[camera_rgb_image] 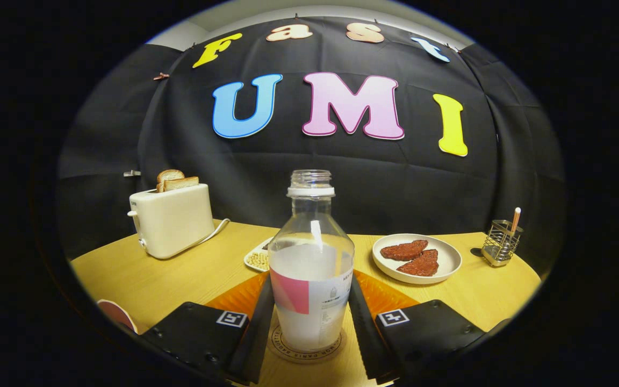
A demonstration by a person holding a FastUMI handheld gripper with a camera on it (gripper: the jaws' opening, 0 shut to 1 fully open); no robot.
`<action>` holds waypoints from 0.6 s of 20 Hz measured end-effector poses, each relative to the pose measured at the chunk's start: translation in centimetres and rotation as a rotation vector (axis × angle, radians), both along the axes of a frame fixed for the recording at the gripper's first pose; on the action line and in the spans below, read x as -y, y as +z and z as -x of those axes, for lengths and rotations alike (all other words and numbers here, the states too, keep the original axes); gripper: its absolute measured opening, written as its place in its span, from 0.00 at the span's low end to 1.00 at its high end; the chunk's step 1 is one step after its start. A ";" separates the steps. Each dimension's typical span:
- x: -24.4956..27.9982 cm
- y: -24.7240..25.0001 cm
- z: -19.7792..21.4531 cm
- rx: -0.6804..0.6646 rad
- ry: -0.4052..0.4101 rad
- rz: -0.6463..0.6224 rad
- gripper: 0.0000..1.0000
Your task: Take the bottle from table, then pour the juice into the cup, finally place the bottle on the coaster
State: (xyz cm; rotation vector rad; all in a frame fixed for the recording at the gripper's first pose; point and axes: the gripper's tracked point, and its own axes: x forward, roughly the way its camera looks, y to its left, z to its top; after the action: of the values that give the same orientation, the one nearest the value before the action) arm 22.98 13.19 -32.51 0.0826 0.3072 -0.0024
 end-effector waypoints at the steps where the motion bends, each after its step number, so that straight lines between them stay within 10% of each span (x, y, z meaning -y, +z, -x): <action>1: -0.1 -0.3 0.1 -0.005 -0.003 -0.006 0.74; 12: -0.1 -1.3 1.1 -0.045 -0.003 -0.063 1.00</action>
State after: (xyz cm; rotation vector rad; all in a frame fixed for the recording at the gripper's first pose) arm 21.90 13.29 -33.80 0.1454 0.3520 0.0029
